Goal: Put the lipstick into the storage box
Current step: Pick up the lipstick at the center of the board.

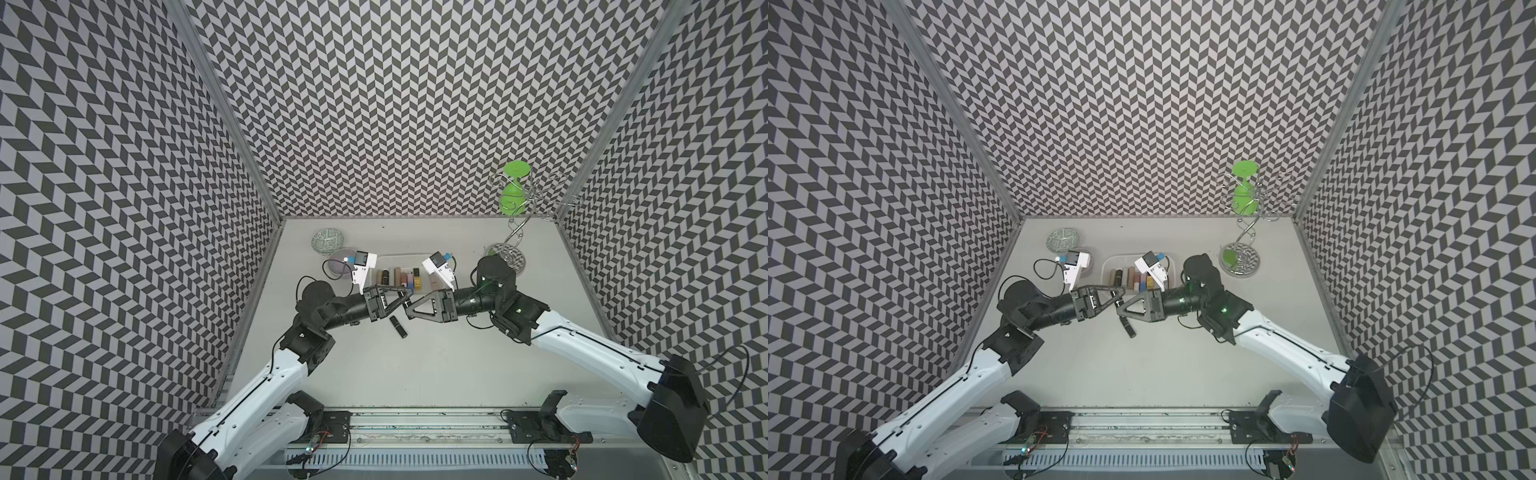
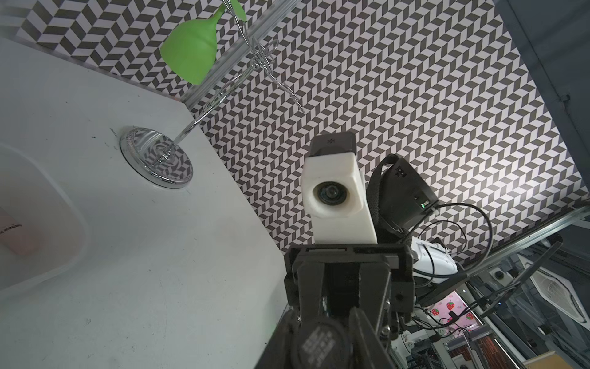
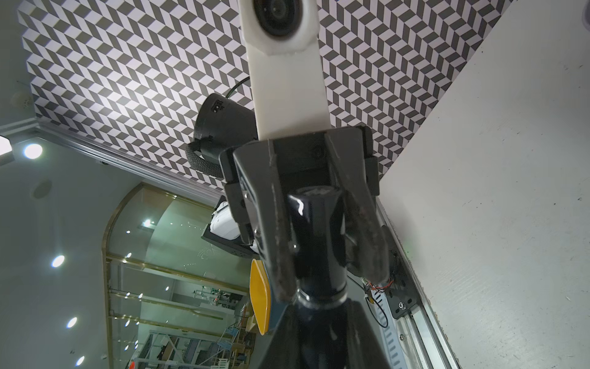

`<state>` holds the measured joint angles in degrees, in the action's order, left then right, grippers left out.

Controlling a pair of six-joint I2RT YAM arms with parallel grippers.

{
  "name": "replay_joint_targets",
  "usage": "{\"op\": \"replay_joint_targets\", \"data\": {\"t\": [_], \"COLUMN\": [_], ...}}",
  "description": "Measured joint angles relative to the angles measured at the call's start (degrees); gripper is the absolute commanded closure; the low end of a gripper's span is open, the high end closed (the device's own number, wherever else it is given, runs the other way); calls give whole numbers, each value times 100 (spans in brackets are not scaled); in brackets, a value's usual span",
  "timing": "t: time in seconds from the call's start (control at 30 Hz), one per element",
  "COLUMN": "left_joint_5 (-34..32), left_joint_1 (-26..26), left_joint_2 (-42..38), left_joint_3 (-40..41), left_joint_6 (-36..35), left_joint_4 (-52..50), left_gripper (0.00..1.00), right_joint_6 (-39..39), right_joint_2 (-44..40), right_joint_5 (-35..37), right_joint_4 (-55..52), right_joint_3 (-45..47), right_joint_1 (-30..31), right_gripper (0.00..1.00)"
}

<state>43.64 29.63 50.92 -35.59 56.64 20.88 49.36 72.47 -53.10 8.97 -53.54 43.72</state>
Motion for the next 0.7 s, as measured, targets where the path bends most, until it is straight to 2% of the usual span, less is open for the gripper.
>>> {"op": "replay_joint_targets", "data": {"t": [0.43,0.5,0.63,0.7], "left_joint_5": [22,35,66,61], "left_joint_1": [0,0,2,2], "left_joint_2": [-66,-61,-31,-7], "left_joint_3": [0,0,-2,-2], "left_joint_6": [133,131,33,-31], "left_joint_4": [0,2,-39,-144], "left_gripper": [90,91,93,93], "right_joint_6": [-120,-129,-63,-39], "right_joint_2": [0,0,39,55], "right_joint_5": [83,87,114,125], "right_joint_4": [-39,-39,-33,-37], "right_joint_3": [-42,-42,-79,-118], "right_joint_1": [0,0,0,0], "right_gripper": [77,71,52,47]}}
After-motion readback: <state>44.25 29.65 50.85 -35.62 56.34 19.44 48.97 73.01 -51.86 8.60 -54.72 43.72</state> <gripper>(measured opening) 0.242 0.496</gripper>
